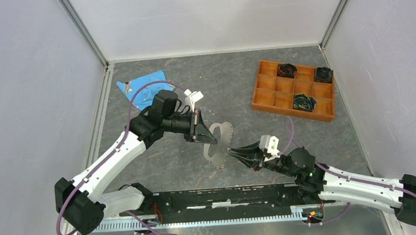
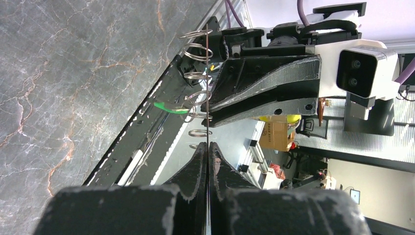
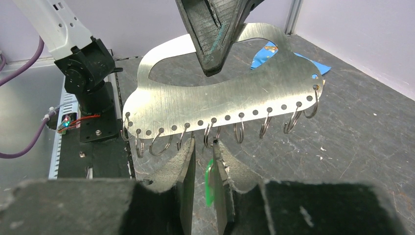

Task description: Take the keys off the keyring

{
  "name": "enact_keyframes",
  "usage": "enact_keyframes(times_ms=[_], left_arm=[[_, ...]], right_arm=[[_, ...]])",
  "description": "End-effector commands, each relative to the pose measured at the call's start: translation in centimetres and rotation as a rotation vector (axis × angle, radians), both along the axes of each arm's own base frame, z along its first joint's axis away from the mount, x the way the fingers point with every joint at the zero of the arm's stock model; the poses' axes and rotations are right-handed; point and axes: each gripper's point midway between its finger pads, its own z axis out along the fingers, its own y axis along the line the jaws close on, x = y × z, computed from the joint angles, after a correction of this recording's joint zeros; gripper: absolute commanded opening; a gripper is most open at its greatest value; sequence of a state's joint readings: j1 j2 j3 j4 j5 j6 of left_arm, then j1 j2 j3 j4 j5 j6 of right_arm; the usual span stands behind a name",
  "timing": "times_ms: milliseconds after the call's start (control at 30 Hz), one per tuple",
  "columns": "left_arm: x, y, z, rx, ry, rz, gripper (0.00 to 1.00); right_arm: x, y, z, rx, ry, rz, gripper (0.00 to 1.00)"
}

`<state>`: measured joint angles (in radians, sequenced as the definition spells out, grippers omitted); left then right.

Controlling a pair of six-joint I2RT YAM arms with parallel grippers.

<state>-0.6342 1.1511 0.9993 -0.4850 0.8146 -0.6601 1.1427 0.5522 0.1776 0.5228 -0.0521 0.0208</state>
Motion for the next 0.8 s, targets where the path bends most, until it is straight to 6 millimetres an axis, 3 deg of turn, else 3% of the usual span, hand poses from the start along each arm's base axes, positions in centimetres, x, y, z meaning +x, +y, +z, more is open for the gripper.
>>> enact_keyframes(times_ms=[0, 400, 633, 767], left_arm=[[-0.38, -0.04, 1.32, -0.040, -0.055, -0.047, 0.02], [-0.45, 0.01, 0.91, -0.035, -0.047, -0.050, 0.02], [-0.45, 0.07, 0.89, -0.033, -0.048, -0.044, 0.02], [-0.34, 0.06, 0.58, -0.025, -0.041, -0.039, 0.02]], right_arm=[[-0.07, 0.43, 3.67, 0.076, -0.050, 0.012, 0.24], [0.40, 0.95, 4.15, 0.063, -0.078, -0.002, 0.23], [0.65, 0.55, 3.98, 0.054, -0.076, -0.023, 0.03], [0.66, 0.07, 3.99, 0.067, -0.076, -0.035, 0.01]])
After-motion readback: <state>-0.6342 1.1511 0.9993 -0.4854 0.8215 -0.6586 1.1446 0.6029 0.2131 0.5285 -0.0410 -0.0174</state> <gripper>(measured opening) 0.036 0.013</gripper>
